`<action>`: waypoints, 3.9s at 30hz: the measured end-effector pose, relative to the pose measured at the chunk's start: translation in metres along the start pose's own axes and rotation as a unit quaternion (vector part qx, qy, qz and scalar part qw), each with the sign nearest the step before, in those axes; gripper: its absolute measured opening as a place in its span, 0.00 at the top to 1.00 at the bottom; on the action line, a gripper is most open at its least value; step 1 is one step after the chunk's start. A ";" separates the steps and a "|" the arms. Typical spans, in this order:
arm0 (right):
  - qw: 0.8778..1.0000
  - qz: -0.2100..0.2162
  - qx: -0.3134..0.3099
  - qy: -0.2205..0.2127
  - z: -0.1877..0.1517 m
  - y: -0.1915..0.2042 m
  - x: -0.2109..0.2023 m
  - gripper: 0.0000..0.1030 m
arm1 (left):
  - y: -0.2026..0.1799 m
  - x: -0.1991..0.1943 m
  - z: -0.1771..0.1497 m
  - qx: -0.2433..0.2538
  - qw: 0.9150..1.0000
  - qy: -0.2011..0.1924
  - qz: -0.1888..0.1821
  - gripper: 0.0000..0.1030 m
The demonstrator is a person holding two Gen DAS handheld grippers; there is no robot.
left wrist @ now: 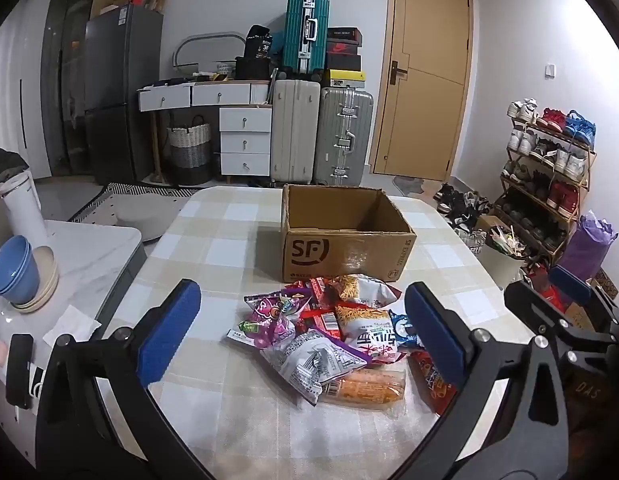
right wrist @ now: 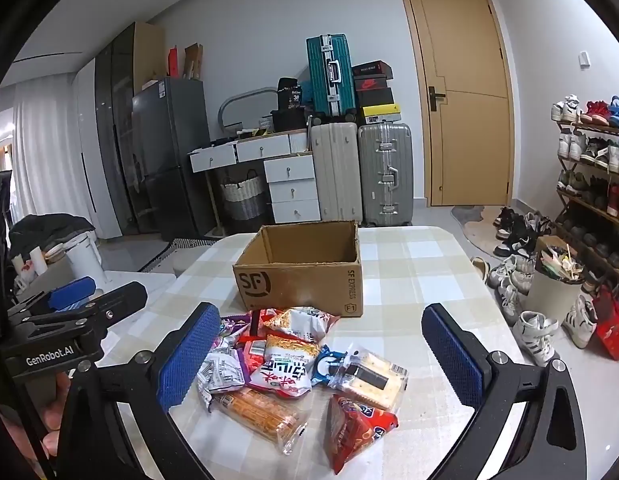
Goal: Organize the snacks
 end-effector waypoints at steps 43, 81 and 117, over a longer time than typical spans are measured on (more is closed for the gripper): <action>1.000 0.021 0.014 0.010 -0.002 0.005 -0.005 0.00 | 0.001 -0.018 0.009 0.017 1.000 0.007 0.006 0.01; 0.978 0.036 -0.007 0.207 -0.149 -0.037 0.073 0.52 | -0.006 0.119 -0.131 -0.036 0.980 0.180 -0.082 0.02; 0.985 0.073 0.050 0.149 -0.120 -0.035 0.043 0.62 | 0.043 0.096 -0.140 -0.066 0.976 0.164 -0.124 0.83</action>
Point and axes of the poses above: each gripper's, at about its wrist camera, not at the fingertips, and x roughly the way its jaws point, y to its left, z to its top, the point moved 5 cm from there along x, roughly the way its jaws point, and after that the axes turned 13 degrees about -y, right-handed, at the moved point
